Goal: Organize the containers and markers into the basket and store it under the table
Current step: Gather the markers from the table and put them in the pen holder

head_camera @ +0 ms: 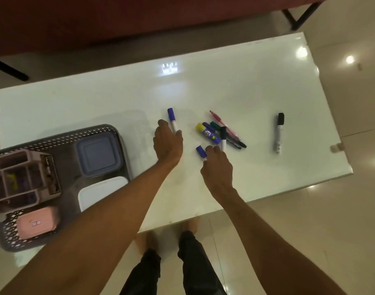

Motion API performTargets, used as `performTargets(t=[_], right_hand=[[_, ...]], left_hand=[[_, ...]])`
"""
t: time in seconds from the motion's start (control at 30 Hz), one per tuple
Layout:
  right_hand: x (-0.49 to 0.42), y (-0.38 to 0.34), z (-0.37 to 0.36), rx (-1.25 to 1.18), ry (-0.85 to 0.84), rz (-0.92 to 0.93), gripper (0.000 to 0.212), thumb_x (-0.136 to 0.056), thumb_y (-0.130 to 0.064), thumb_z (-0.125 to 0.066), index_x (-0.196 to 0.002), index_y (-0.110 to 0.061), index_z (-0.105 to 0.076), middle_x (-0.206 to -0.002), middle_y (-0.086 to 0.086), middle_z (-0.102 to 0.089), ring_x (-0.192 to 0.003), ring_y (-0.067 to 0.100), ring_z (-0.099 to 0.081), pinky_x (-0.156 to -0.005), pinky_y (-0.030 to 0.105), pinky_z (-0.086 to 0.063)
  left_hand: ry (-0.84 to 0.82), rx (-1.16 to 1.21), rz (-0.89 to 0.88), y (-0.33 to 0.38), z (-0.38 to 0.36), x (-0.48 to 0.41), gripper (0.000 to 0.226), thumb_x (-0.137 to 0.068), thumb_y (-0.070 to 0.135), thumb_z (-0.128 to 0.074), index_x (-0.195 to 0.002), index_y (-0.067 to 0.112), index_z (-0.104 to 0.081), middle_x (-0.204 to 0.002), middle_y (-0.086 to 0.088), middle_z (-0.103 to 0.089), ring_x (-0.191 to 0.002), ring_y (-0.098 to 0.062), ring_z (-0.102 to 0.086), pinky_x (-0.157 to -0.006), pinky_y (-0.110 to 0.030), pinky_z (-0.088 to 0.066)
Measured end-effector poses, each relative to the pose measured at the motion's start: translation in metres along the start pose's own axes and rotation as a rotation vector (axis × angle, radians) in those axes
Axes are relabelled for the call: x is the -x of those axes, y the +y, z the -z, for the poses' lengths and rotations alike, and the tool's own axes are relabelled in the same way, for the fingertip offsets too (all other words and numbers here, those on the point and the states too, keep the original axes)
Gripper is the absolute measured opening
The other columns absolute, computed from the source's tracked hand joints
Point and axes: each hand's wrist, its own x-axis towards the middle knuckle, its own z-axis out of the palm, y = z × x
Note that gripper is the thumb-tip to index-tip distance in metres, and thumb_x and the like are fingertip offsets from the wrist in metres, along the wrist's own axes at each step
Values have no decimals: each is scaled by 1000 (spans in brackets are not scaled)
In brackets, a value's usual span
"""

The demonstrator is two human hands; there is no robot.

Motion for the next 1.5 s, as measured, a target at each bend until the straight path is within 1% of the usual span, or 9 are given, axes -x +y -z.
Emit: performTargets(t=[0.27, 0.4, 0.63, 0.73, 0.83, 0.97, 1.17, 1.3, 1.5], right_hand=[[8, -32, 33, -354, 141, 17, 18, -91, -10, -64, -108, -13, -61, -105, 2, -68, -83, 22, -64, -75, 35, -54], [21, -94, 54, -525, 152, 109, 22, -93, -16, -62, -113, -20, -54, -101, -5, -68, -76, 19, -63, -67, 42, -58], [61, -235, 48, -757, 34, 358, 28, -93, -13, -67, -119, -18, -59, -97, -7, -68, -83, 9, -65, -71, 17, -54], [78, -288, 26, -790, -18, 429, 27, -90, -11, -69, -117, -17, -64, -95, -4, -70, -83, 6, -65, -77, 14, -51], [90, -338, 12, -827, -38, 486, 23, -89, -10, -71, -111, -13, -64, -91, -8, -70, -85, -2, -64, -75, 3, -44], [94, -389, -11, -839, -18, 543, 21, -90, -9, -70, -108, -12, -61, -95, -6, -70, -83, -10, -62, -75, 1, -43], [81, -414, -47, -673, 8, 547, 28, -91, -9, -70, -116, -9, -59, -107, 6, -72, -91, 8, -63, -77, -4, -41], [72, -409, -66, -530, -19, 541, 30, -92, -10, -68, -120, -9, -57, -114, 8, -70, -103, 20, -67, -96, 28, -53], [58, -405, -89, -369, -11, 572, 28, -88, -4, -70, -113, -12, -59, -110, 6, -67, -105, 22, -63, -96, 42, -55]], left_hand=[[50, 240, -9, -13, 43, 14, 32, -87, 25, -71, -115, 17, -57, -96, -1, -73, -73, -15, -69, -72, -36, -62], [148, 440, -78, -34, 110, 39, 33, -90, 20, -70, -118, 16, -54, -90, 2, -70, -59, -3, -66, -52, -8, -50], [349, 629, -29, -131, 238, 62, 22, -90, 15, -72, -111, 16, -67, -85, 6, -76, -77, -4, -74, -76, -27, -61], [472, 660, 7, -171, 283, 62, 19, -88, 12, -73, -105, 19, -69, -82, 14, -74, -76, 1, -72, -76, -15, -56], [568, 659, 28, -210, 317, 47, 24, -88, 14, -73, -112, 11, -71, -91, 4, -77, -82, -5, -74, -83, -24, -60], [537, 685, 26, -248, 337, 17, 27, -89, 17, -73, -116, 15, -69, -102, 1, -77, -92, -14, -75, -90, -44, -60], [464, 620, 38, -271, 334, -12, 28, -89, 20, -72, -117, 15, -68, -102, -1, -77, -88, -15, -75, -89, -42, -60], [436, 450, 95, -279, 326, -24, 25, -91, 20, -71, -114, 11, -70, -104, -4, -76, -93, -19, -72, -94, -40, -57], [398, 310, 108, -285, 319, -36, 23, -90, 17, -71, -111, 7, -70, -107, -8, -70, -98, -23, -67, -94, -35, -55]])
